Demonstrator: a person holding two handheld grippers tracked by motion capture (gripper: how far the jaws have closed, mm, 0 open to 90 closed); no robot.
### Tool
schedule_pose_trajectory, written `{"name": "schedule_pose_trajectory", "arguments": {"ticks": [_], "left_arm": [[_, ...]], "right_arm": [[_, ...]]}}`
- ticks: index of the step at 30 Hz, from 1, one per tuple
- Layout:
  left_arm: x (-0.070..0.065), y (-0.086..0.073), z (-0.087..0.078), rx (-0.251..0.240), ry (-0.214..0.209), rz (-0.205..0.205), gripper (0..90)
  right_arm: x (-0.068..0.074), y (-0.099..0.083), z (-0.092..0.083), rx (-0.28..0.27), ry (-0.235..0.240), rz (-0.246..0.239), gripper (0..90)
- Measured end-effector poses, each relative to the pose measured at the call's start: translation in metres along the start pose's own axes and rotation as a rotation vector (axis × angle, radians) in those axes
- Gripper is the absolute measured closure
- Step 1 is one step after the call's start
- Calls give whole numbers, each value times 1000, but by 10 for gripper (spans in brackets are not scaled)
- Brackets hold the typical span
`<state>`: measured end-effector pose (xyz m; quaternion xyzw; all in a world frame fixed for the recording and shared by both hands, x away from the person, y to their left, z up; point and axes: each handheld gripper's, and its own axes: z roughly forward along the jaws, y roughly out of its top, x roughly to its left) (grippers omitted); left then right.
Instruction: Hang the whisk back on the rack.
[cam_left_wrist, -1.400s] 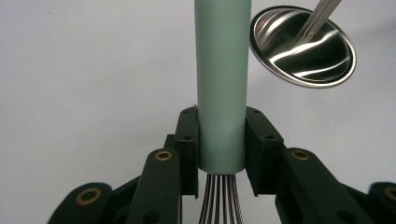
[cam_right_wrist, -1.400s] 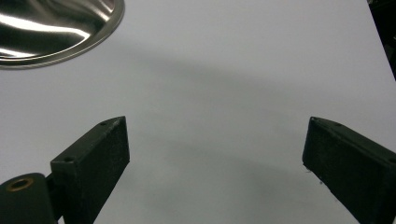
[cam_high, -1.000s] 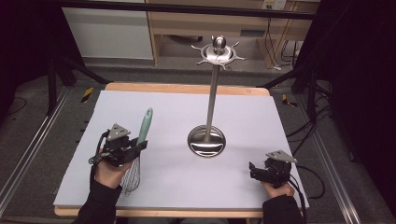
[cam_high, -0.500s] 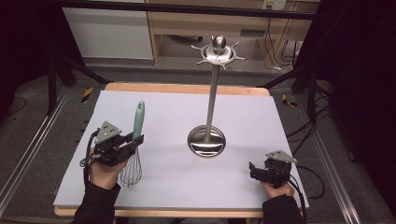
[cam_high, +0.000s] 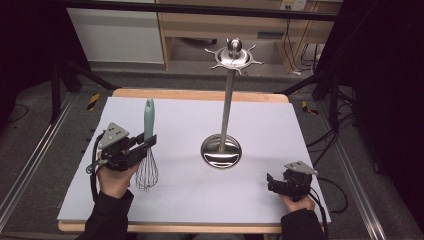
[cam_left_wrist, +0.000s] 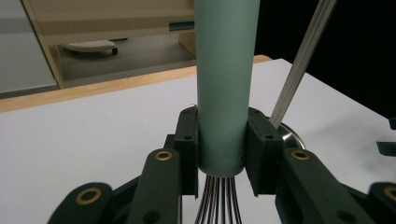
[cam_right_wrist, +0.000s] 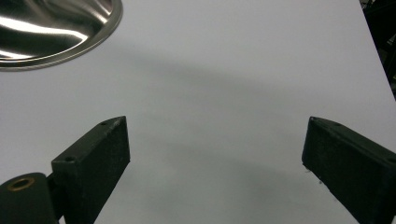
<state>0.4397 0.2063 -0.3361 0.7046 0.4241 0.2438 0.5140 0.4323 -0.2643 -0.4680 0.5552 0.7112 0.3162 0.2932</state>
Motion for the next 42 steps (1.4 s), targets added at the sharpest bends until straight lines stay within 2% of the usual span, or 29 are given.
{"name": "schedule_pose_trajectory", "arguments": {"ticks": [17, 25, 37, 42], "left_arm": [[-15, 22, 14, -33, -43, 26, 686], [-23, 36, 16, -55, -61, 38, 686], [-40, 60, 17, -82, -91, 73, 686], [-45, 67, 20, -94, -95, 106, 686]], "right_arm": [[0, 0, 0, -8, 4, 6, 81], [-1, 1, 0, -8, 0, 5, 80], [-1, 1, 0, -11, 3, 11, 80], [-1, 1, 0, -14, 3, 8, 80]]}}
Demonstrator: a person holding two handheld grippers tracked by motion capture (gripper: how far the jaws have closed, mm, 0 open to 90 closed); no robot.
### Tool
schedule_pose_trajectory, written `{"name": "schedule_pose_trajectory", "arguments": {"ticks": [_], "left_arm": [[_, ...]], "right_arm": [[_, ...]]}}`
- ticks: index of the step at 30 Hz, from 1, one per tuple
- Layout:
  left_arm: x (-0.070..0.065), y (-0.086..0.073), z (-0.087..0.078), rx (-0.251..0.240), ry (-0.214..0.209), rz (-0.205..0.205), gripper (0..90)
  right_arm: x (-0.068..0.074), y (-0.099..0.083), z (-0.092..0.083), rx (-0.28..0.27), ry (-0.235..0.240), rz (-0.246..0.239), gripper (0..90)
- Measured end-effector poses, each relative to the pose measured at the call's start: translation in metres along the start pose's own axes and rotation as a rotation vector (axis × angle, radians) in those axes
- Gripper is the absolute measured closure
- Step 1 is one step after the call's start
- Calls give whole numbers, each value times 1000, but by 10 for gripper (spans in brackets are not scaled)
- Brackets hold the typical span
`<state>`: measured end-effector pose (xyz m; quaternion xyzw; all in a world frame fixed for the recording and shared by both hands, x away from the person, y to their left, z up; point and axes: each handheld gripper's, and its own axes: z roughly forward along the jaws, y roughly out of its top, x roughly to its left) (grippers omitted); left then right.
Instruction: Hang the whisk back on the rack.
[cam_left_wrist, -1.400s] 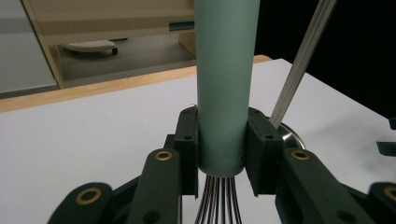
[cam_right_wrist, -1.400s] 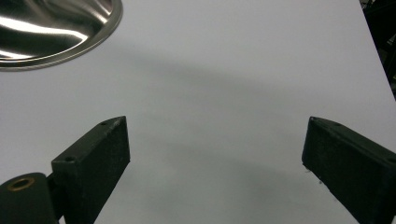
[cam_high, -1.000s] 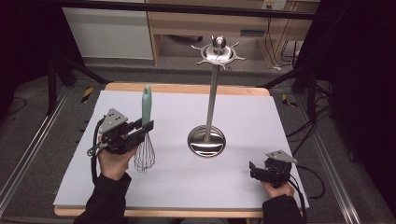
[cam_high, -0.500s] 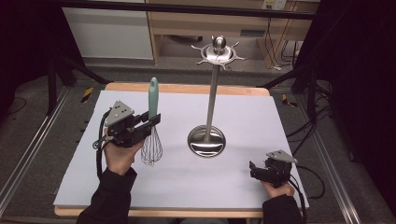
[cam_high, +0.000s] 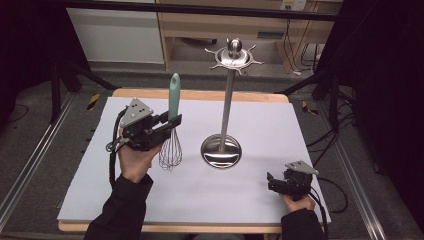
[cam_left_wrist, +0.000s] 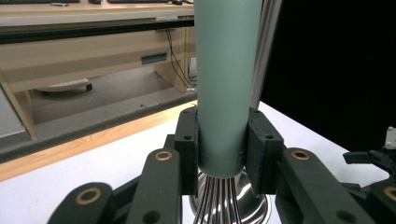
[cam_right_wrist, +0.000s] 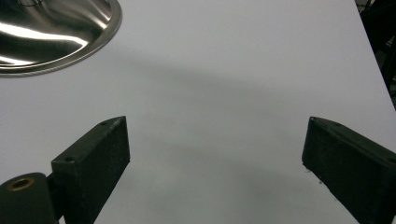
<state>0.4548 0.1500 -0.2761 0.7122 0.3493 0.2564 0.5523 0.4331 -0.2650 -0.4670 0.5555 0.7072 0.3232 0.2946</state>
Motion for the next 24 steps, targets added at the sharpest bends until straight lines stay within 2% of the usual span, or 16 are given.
{"name": "schedule_pose_trajectory", "arguments": {"ticks": [5, 24], "left_arm": [[-5, 5, 2, 9, -9, -6, 686], [-20, 27, 17, 8, -46, 24, 686]], "right_arm": [[0, 0, 0, -2, -1, -1, 80], [0, 1, 0, -3, -1, 5, 80]]}}
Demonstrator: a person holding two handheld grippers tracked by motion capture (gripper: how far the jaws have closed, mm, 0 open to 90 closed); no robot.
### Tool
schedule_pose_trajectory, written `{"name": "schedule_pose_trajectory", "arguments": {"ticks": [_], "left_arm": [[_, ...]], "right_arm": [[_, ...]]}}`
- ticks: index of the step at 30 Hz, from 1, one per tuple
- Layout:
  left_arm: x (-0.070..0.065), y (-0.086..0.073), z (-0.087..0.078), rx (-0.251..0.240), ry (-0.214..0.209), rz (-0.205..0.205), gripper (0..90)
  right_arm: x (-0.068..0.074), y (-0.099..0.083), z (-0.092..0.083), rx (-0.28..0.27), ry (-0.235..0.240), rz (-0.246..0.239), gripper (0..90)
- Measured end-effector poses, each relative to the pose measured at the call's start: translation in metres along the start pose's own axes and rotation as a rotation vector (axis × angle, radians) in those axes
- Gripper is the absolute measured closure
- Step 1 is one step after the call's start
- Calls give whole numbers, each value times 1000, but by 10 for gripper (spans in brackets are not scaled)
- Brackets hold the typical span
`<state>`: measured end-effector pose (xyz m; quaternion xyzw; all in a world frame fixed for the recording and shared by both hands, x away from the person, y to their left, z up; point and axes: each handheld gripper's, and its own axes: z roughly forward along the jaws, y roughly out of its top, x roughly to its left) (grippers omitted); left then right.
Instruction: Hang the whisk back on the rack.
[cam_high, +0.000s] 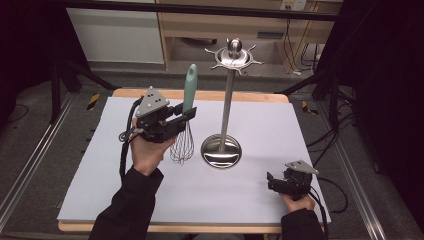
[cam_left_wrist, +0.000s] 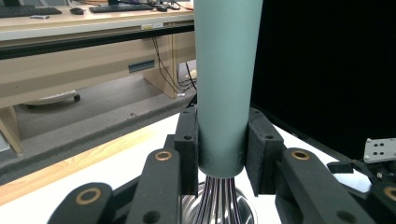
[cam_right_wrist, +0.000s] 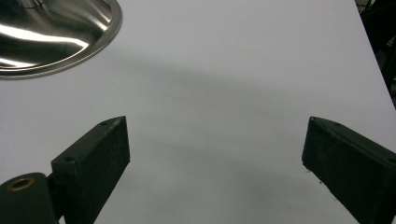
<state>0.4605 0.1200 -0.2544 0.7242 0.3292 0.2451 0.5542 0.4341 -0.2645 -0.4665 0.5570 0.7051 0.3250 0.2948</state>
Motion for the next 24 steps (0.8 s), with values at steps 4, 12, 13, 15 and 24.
{"name": "schedule_pose_trajectory", "arguments": {"ticks": [4, 12, 13, 15, 24], "left_arm": [[-3, 3, 4, 2, -10, 6, 686], [-8, 10, 11, 13, -16, 23, 686], [-8, 11, 11, 16, -16, 24, 686], [-8, 12, 13, 20, -15, 24, 686], [-8, 13, 22, 40, -17, 28, 686]], "right_arm": [[-1, 0, 0, 1, -2, -2, 80], [0, 0, 0, 1, 1, 2, 80], [0, 0, 0, 1, 1, 3, 80], [-1, 0, 0, 0, -1, 0, 80], [-1, 1, 0, 1, 1, -1, 80]]}}
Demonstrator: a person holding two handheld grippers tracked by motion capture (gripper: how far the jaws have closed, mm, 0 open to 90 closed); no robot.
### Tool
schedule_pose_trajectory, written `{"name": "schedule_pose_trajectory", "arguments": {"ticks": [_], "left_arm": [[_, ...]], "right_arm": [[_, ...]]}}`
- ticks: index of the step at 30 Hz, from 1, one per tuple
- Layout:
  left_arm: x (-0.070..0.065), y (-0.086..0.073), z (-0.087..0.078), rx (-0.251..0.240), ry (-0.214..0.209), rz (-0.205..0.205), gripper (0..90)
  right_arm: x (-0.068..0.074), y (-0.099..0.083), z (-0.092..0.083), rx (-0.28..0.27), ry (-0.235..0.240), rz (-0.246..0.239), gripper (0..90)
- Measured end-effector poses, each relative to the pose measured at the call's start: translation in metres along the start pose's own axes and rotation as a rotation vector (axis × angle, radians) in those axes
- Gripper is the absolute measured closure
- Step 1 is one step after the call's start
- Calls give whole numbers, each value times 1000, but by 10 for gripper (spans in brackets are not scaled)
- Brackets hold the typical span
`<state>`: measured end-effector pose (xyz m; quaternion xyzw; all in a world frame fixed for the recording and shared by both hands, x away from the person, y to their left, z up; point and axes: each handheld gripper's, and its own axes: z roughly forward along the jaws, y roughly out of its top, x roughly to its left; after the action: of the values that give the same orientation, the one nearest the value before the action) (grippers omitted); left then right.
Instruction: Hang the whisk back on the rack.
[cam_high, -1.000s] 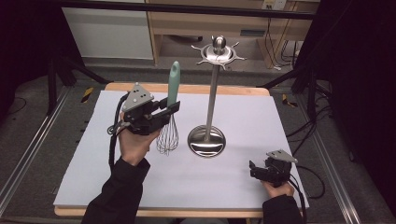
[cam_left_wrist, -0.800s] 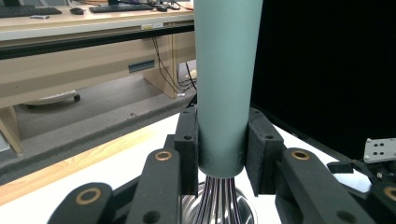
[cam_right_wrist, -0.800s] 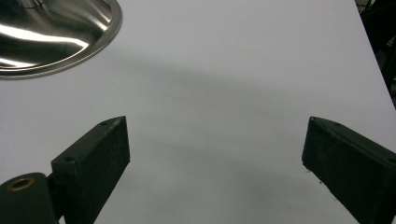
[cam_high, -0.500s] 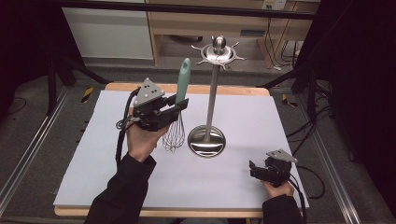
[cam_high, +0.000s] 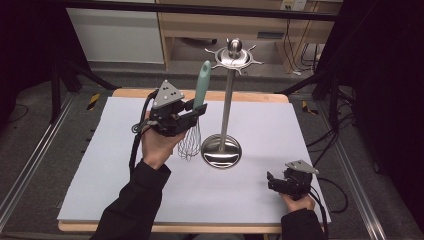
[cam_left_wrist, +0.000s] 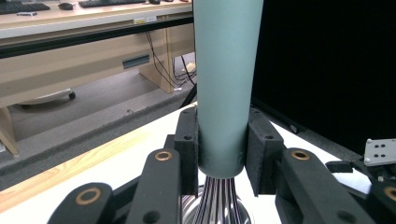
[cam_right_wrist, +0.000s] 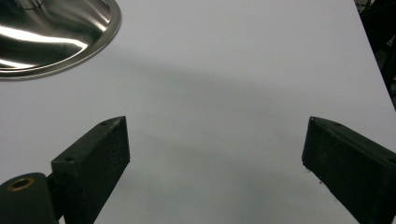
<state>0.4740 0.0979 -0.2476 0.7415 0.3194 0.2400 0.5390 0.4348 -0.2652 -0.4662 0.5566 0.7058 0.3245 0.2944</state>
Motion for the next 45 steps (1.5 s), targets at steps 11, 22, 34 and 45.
{"name": "schedule_pose_trajectory", "arguments": {"ticks": [11, 22, 34, 45], "left_arm": [[0, 2, 6, 11, -9, 3, 686], [-1, 4, 16, 25, -14, 1, 686], [-2, 5, 27, 33, -14, -1, 686], [-2, 2, 43, 8, -14, -6, 684]], "right_arm": [[0, 0, 0, 2, -3, 0, 80], [0, 0, 0, 2, -2, 0, 81], [0, 0, 0, 2, -1, 0, 81], [0, 0, 0, 3, 4, -1, 81]]}}
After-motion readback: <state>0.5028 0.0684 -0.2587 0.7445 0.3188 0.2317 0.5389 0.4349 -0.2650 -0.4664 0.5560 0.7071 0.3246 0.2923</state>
